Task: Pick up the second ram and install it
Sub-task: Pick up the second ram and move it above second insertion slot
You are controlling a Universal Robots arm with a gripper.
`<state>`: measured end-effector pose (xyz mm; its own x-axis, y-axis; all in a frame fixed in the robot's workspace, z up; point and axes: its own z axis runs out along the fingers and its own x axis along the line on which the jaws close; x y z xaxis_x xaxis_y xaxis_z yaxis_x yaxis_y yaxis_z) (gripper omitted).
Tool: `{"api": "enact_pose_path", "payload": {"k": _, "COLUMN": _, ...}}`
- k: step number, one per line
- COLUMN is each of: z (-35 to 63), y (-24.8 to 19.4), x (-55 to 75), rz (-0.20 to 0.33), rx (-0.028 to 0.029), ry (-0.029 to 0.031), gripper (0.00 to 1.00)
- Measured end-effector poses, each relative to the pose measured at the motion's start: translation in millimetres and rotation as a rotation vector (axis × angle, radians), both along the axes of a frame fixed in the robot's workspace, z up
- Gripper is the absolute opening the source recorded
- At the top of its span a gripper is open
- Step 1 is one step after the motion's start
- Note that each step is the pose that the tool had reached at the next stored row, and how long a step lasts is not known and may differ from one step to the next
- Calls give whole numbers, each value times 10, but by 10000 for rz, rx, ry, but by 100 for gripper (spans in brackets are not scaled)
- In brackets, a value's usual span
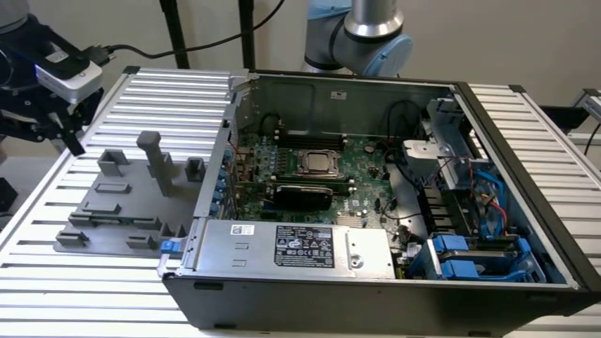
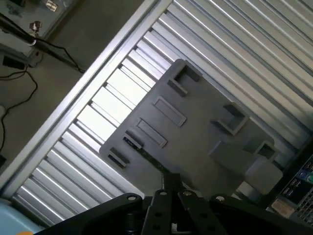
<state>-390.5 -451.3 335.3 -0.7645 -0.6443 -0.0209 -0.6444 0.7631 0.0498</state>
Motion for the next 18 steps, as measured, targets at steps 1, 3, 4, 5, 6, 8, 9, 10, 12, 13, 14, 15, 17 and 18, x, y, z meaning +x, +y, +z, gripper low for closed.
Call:
{"api": "enact_pose_path", "payload": {"k": 1, "z": -7, "y": 0, "x": 0, "rz": 184, "rx": 0, "ry": 0, "gripper": 11}}
{"api": "enact_pose_path", "payload": {"k": 3, "z": -19, "y": 0, "x": 0, "rz": 544, "rx": 0, "ry": 1, "gripper": 11}}
{"api": "enact_pose_path", "payload": {"k": 4, "z": -26, "y": 0, "x": 0, "rz": 724, "rx": -1, "ry": 1, "gripper": 11}}
{"api": "enact_pose_path", "payload": {"k": 5, "z": -32, "y": 0, "x": 0, "rz": 905, "rx": 0, "ry": 0, "gripper": 11}}
{"api": "enact_pose_path", "payload": {"k": 6, "z": -39, "y": 0, "x": 0, "rz": 1084, "rx": 0, "ry": 1, "gripper": 11}}
{"api": "enact_pose_path", "payload": {"k": 8, "z": -52, "y": 0, "x": 0, "rz": 1449, "rx": 0, "ry": 0, "gripper": 11}}
{"api": "enact_pose_path", "payload": {"k": 9, "z": -58, "y": 0, "x": 0, "rz": 1635, "rx": 0, "ry": 0, "gripper": 11}}
{"api": "enact_pose_path", "payload": {"k": 10, "z": -65, "y": 0, "x": 0, "rz": 1815, "rx": 0, "ry": 0, "gripper": 11}}
{"api": "enact_pose_path", "payload": {"k": 12, "z": -79, "y": 0, "x": 0, "rz": 2191, "rx": 1, "ry": -1, "gripper": 11}}
{"api": "enact_pose_path", "payload": {"k": 13, "z": -85, "y": 0, "x": 0, "rz": 2370, "rx": 0, "ry": 0, "gripper": 11}}
{"api": "enact_pose_path", "payload": {"k": 14, "z": -91, "y": 0, "x": 0, "rz": 2550, "rx": 0, "ry": 1, "gripper": 11}}
{"api": "enact_pose_path", "payload": {"k": 15, "z": -97, "y": 0, "x": 0, "rz": 2730, "rx": 0, "ry": 0, "gripper": 11}}
{"api": "enact_pose_path", "payload": {"k": 17, "z": -110, "y": 0, "x": 0, "rz": 3090, "rx": 0, "ry": 0, "gripper": 11}}
{"api": "enact_pose_path", "payload": {"k": 18, "z": -116, "y": 0, "x": 0, "rz": 3269, "rx": 0, "ry": 1, "gripper": 11}}
